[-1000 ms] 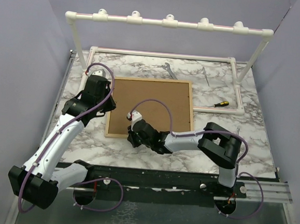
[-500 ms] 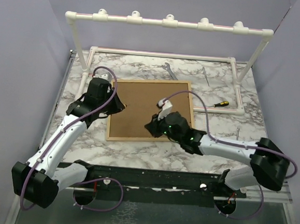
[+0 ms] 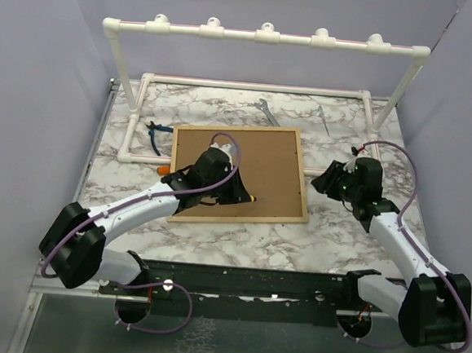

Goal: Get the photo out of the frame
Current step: Adjust the photo frame at the center of the board, then release the photo frame item from the photo frame.

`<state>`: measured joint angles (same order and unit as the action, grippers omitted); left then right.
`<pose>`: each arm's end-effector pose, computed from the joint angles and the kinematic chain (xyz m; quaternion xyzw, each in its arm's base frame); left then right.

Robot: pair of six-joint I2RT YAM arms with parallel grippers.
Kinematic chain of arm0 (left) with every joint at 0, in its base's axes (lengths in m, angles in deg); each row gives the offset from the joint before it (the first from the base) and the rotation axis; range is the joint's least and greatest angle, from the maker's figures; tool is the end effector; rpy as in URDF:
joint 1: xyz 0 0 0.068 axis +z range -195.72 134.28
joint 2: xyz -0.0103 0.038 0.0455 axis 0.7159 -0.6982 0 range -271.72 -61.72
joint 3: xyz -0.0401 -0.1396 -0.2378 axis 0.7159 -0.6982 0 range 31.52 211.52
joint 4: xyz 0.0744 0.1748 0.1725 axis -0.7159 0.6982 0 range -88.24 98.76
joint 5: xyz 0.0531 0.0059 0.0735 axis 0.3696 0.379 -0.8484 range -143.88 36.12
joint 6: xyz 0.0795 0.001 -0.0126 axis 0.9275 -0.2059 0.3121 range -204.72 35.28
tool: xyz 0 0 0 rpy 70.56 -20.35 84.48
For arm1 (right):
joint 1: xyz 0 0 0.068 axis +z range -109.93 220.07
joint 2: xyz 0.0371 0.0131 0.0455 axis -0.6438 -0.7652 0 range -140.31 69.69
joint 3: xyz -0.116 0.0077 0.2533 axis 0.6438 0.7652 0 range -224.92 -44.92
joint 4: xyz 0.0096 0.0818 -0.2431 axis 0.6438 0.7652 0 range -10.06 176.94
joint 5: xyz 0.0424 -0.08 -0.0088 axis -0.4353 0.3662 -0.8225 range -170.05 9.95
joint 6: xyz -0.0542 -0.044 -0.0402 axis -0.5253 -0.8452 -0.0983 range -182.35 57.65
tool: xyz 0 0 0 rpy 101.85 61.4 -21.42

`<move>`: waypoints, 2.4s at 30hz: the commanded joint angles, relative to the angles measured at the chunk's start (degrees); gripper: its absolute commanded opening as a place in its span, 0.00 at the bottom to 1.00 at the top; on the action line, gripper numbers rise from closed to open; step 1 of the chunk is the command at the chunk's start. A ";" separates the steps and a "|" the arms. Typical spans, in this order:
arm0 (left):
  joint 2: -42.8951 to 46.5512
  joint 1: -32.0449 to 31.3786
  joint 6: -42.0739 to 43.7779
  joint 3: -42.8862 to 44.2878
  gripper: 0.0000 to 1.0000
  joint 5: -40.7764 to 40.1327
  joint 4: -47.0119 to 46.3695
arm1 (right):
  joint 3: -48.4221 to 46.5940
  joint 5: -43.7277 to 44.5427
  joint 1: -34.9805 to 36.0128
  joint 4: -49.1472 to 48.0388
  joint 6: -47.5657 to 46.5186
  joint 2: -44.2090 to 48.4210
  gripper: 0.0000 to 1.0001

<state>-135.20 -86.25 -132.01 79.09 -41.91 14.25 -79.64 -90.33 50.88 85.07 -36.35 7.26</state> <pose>0.2160 -0.2036 0.2334 -0.0075 0.8965 -0.3678 0.2468 0.2482 0.0600 0.2172 0.0731 0.8726 0.2251 0.4273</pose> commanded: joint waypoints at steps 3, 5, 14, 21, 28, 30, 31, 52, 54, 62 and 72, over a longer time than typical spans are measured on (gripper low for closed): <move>-6.86 -4.10 -3.79 4.18 0.00 -2.68 -12.00 | 2.81 -10.72 -5.38 2.74 0.88 -2.74 0.49; -9.13 -4.43 -4.21 4.93 0.00 -1.56 -14.29 | 3.79 -13.88 -6.78 -0.55 1.47 -4.35 0.47; -16.96 -4.42 -3.52 9.21 0.00 0.36 -17.11 | 3.78 -21.99 -8.11 -13.12 3.56 -16.06 0.40; -22.48 -4.10 -3.74 12.90 0.00 1.33 -17.55 | 4.59 -24.45 -8.12 -18.75 5.00 -21.11 0.33; -26.78 -3.67 -5.43 15.01 0.00 3.11 -17.87 | 5.44 -23.93 -8.15 -20.17 5.29 -21.59 0.24; -27.31 -3.26 -6.06 14.76 0.00 3.52 -17.88 | 5.39 -24.18 -8.12 -19.97 5.07 -21.94 0.23; -27.40 -3.06 -6.25 14.67 0.00 3.83 -17.93 | 5.25 -24.31 -8.11 -19.70 4.97 -22.25 0.23; -29.98 -2.80 -7.91 15.48 0.00 8.17 -18.01 | 3.88 -26.53 -8.15 -18.26 4.08 -25.53 0.14; -30.43 -2.80 -8.12 15.62 0.00 8.42 -18.15 | 3.62 -26.61 -8.14 -17.98 3.88 -25.75 0.13; -31.70 -2.81 -8.42 16.38 0.00 9.20 -18.29 | 2.99 -27.03 -8.15 -17.27 3.29 -26.77 0.03; -31.39 -2.41 -8.26 15.76 0.00 8.54 -18.38 | 2.60 -26.99 -8.12 -16.79 3.01 -26.89 0.03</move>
<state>-166.15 -89.18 -140.27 94.19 -33.67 -3.41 -76.05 -116.10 42.33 66.62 -32.42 -18.10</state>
